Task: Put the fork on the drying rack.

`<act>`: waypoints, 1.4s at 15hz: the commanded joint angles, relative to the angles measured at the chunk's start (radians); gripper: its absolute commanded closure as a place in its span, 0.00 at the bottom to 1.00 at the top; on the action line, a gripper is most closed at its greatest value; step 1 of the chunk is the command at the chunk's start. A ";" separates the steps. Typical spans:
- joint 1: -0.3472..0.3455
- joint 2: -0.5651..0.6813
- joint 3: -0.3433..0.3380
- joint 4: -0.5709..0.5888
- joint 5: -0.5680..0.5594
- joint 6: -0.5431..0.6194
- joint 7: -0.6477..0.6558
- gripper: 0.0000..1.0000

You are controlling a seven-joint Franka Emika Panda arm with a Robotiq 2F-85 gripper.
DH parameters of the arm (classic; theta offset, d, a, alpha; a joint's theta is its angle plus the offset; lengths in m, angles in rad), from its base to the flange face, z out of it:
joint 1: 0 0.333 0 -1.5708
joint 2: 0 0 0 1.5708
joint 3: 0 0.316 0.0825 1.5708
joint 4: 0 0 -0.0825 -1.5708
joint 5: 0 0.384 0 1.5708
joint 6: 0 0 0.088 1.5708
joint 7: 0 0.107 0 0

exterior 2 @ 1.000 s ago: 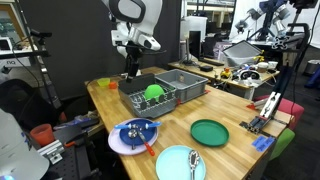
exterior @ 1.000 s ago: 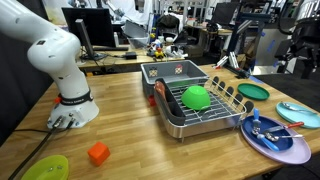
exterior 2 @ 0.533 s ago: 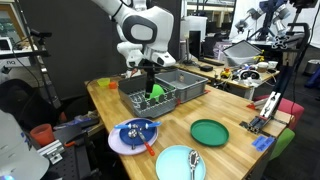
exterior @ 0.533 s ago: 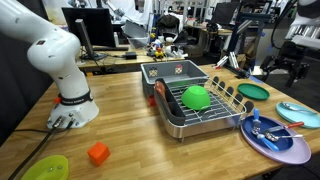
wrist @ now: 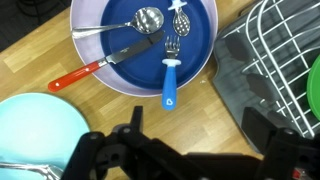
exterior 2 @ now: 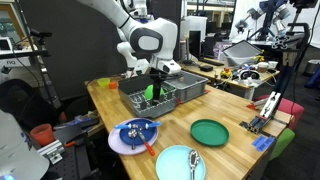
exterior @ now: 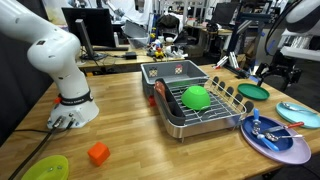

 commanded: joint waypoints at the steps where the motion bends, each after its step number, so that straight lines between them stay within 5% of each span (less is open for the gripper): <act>1: -0.005 0.000 0.004 0.003 -0.002 -0.003 0.001 0.00; 21: -0.017 0.317 0.015 0.108 0.042 0.118 -0.009 0.00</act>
